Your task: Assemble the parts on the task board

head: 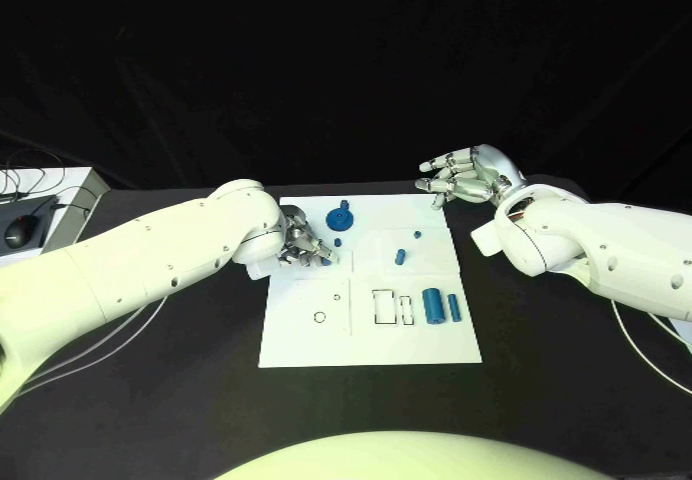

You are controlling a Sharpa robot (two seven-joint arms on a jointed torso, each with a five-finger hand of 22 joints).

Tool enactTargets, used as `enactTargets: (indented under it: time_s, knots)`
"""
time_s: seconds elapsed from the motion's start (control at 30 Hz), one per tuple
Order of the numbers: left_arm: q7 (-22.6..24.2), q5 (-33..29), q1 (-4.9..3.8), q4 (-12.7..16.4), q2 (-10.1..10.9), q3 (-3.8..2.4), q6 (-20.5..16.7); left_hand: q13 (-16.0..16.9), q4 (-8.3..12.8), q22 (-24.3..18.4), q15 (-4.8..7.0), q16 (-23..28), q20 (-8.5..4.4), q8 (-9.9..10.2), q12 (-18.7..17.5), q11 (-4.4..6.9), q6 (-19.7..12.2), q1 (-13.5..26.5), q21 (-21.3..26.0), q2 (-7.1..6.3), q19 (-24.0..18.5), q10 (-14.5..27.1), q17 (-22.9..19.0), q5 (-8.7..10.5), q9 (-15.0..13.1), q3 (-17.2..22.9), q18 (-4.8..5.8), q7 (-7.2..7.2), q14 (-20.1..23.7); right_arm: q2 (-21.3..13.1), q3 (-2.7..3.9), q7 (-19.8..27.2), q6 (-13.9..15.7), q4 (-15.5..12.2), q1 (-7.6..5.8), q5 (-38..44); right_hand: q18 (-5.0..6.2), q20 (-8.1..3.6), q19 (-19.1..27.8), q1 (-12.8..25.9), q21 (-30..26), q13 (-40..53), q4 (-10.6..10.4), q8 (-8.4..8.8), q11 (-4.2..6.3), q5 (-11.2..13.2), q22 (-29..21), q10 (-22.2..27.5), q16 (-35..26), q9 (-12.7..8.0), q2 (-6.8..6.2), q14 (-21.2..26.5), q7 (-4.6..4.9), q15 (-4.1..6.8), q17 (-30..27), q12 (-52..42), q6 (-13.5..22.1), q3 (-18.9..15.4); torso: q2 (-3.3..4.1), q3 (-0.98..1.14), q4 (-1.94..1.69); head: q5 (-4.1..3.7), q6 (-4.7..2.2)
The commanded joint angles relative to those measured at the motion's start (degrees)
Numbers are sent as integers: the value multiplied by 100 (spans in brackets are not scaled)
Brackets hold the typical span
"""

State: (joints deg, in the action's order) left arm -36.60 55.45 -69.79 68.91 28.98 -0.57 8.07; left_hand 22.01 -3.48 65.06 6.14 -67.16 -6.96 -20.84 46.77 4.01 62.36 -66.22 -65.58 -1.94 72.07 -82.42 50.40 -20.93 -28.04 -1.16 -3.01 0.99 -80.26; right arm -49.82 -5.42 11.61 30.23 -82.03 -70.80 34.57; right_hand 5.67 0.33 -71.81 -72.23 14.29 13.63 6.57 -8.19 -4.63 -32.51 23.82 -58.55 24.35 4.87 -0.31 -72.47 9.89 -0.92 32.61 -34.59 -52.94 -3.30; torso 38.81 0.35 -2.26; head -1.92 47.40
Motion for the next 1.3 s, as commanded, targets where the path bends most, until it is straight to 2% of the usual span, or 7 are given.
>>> enactTargets:
  time_s: [0.03,0.23,0.5,0.67,0.83,1.03,1.3]
  knots:
    - [16,23,4,31,-13,7,124,27,-57,12,20,22,-32,26,-19,15,7,2,33,-103,-4,3,3,-5,60,85,-13,-11,-6,4,2,28,-60,-6,1,47,-67,-12,44,38,13,-7,23,11,-4,-30,-5,36,-20,-8,18,5,42,-14,-9,33,10,8,-2,0,-5,6,6]
    - [22,23,4,65,-14,20,130,61,-155,29,3,23,-17,340,-29,-12,79,-59,40,-236,0,15,6,-22,344,503,-24,57,-7,10,2,29,-61,-3,1,47,-67,-12,44,38,13,-7,23,11,-4,-30,-5,36,-20,-8,18,5,42,-14,-9,33,10,8,-3,0,-4,15,12]
    - [26,23,4,79,-10,28,140,139,-174,52,-4,34,-8,791,-51,-23,300,13,51,-577,6,30,11,-20,655,1672,-33,88,-4,13,2,29,-66,0,3,47,-67,-12,44,38,13,-7,23,11,-4,-30,-5,36,-20,-8,18,5,42,-14,-9,33,10,8,0,2,5,18,13]
    - [43,23,4,95,-8,30,96,174,-50,53,-3,47,-8,880,-77,-23,328,90,69,-600,1,33,3,-19,681,2114,-35,94,-4,14,2,29,-70,2,4,47,-67,-12,44,38,13,-7,23,11,-4,-30,-5,36,-20,-8,18,5,42,-14,-9,33,10,8,3,-1,1,15,3]
    - [92,-21,4,103,-1,19,13,192,138,54,-4,56,-10,886,-97,-18,311,200,79,-522,0,27,-6,-10,654,2502,-34,100,-5,15,2,28,-82,4,6,47,-67,-14,43,46,26,-6,19,13,-2,-35,-13,33,-18,-9,19,-1,40,-12,-8,30,9,8,3,2,0,18,4]
    - [170,-134,4,106,3,5,-36,205,638,72,-16,53,3,811,-125,-23,242,414,80,-337,-9,-2,-15,-20,528,2919,-25,87,-11,19,2,26,-95,11,13,47,-67,-14,43,46,26,-6,19,13,-2,-35,-13,33,-18,-9,19,-1,40,-12,-8,30,9,8,0,3,1,21,8]
    - [243,-419,3,100,19,-4,-97,168,1117,99,-34,31,26,753,-153,-25,278,613,66,-131,-26,-63,-24,-60,423,3468,-24,65,-16,25,2,19,-118,24,26,47,-67,-14,46,47,28,-5,15,13,-1,-46,-17,34,-17,-9,25,-1,40,-12,-7,29,8,13,1,4,0,21,14]
